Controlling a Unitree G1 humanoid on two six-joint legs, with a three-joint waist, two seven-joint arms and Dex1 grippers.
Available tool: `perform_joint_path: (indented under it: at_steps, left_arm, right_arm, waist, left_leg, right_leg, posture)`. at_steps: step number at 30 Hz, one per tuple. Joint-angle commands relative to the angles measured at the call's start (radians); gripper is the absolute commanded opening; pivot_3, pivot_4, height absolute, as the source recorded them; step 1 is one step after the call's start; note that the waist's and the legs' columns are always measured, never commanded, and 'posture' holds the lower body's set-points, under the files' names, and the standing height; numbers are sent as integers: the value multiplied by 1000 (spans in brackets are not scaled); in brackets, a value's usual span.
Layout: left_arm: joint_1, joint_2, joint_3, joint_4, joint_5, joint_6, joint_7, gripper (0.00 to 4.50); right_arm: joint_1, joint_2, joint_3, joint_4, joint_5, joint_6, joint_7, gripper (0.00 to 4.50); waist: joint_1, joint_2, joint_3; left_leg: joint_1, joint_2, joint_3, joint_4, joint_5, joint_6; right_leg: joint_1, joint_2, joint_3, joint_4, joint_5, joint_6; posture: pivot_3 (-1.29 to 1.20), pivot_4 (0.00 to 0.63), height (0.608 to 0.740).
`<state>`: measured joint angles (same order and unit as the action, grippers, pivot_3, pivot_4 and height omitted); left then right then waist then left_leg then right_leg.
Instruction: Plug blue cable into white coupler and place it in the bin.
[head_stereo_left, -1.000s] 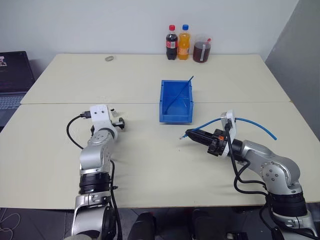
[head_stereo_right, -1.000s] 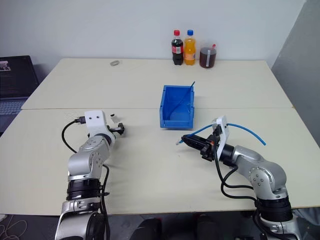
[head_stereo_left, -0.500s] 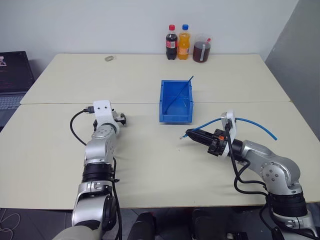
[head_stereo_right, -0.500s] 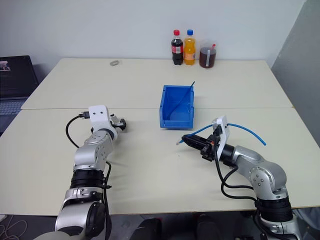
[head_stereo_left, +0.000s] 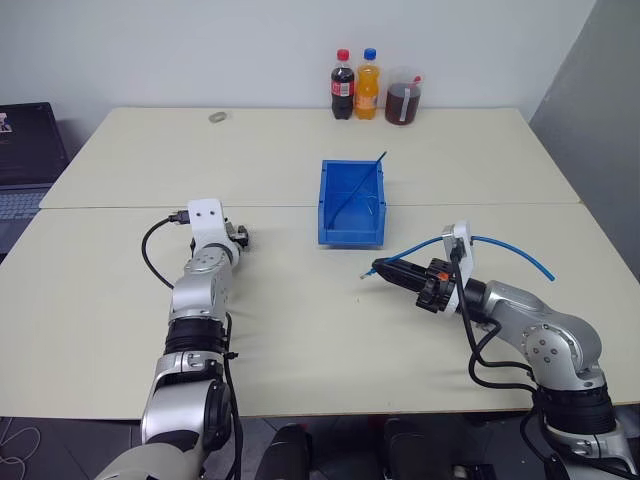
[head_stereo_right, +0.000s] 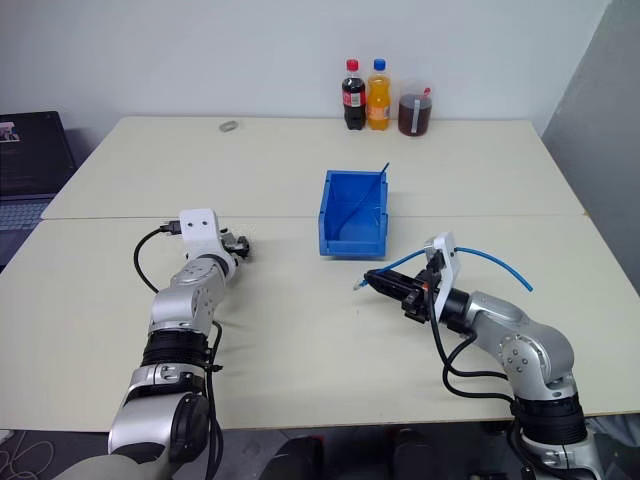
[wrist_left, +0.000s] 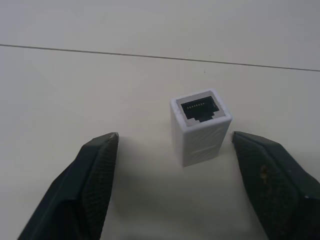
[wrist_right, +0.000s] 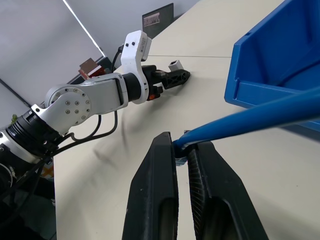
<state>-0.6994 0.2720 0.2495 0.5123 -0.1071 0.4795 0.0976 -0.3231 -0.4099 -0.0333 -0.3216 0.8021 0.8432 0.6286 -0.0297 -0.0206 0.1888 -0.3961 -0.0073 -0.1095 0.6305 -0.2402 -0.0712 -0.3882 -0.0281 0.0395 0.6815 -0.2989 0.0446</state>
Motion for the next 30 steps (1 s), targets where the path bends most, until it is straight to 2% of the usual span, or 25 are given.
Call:
perform_joint_path:
  at_steps: [1, 9, 10, 16, 22, 30]
  left_arm:
    - [-34, 17, 6, 18, 0, -41, -11, 2688]
    - [-66, 40, -6, 126, 13, -107, -32, 948]
    - [-62, 41, -10, 130, 14, -117, -37, 842]
    - [6, 49, -29, 77, 7, -141, -110, 819]
    - [134, 94, -77, -105, -25, -112, -297, 812]
    - [324, 266, -289, -507, -191, -39, -894, 811]
  right_arm:
    - [6, -4, -9, -45, 6, -14, -1, 23]
    - [10, -5, -9, -51, 5, -13, -4, 23]
    - [10, -6, -8, -52, 4, -13, -4, 23]
    - [21, -10, -9, -61, 2, -13, -8, 23]
    - [42, -31, -11, -87, 0, -11, -7, 22]
    - [115, -149, 54, -179, -72, -50, 63, 20]
  waist:
    - [0, 0, 0]
    - [-1, 0, 0]
    - [-1, 0, 0]
    - [-2, 0, 0]
    - [-3, 0, 0]
    - [3, 0, 0]
  left_leg:
    - [0, 0, 0, 0, 0, 0]
    - [0, 0, 0, 0, 0, 0]
    - [0, 0, 0, 0, 0, 0]
    - [0, 0, 0, 0, 0, 0]
    - [1, 0, 0, 0, 0, 0]
    - [0, 0, 0, 0, 0, 0]
  right_leg:
    - [0, 0, 0, 0, 0, 0]
    - [0, 0, 0, 0, 0, 0]
    - [0, 0, 0, 0, 0, 0]
    - [0, 0, 0, 0, 0, 0]
    - [0, 0, 1, 1, 1, -1]
    - [0, 0, 0, 0, 1, -1]
  posture:
    - [0, 150, 740]
    - [0, 150, 740]
    - [0, 150, 740]
    - [0, 150, 740]
    - [0, 150, 740]
    - [0, 150, 740]
